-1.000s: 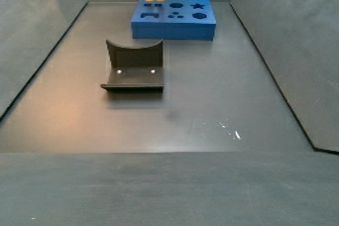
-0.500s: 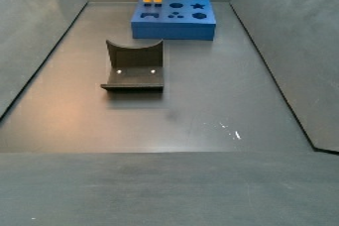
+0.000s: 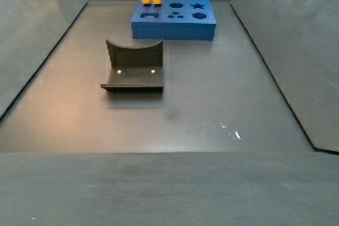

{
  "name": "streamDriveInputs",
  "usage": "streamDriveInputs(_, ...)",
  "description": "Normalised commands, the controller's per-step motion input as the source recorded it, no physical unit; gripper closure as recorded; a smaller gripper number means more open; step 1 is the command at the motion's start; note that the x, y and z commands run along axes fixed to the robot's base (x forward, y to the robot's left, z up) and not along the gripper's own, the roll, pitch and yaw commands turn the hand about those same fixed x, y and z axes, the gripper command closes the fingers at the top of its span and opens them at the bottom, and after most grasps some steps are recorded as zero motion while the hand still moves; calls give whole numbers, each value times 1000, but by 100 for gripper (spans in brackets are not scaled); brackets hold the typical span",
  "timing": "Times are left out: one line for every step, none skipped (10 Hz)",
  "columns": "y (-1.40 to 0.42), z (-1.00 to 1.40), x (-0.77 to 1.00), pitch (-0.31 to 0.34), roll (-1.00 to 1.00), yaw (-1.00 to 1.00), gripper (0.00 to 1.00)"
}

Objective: Insert the double-square object.

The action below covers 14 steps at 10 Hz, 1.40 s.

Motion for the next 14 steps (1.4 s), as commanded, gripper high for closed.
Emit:
streamDriveInputs(0, -180, -54, -20, 19, 0, 100)
streamDriveInputs(0, -226, -146, -66, 1, 0, 100)
streamDriveInputs(0, -200, -154, -81, 0, 0, 100)
streamDriveInputs(0, -146, -209, -83, 0, 0, 100)
streamDriveInputs(0, -160, -126, -101, 0, 111, 100)
streamDriveInputs(49, -171, -43, -121, -7, 206, 100)
streamDriveInputs(20, -143, 0, -130, -6, 300, 100)
streamDriveInputs(14, -103, 0, -116, 0, 343, 100)
streamDriveInputs(0, -40, 0, -97, 0, 343, 100)
streamDriveInputs(0, -40, 0, -70, 0, 277, 100)
streamDriveInputs(0, -60, 0, -43, 0, 200, 100)
streamDriveInputs(0, -209, 0, -59, 0, 69, 100)
streamDriveInputs(-9, -297, 63, -11, 24, 0, 100)
streamDriveInputs(0, -354, 106, 0, 53, -3, 100)
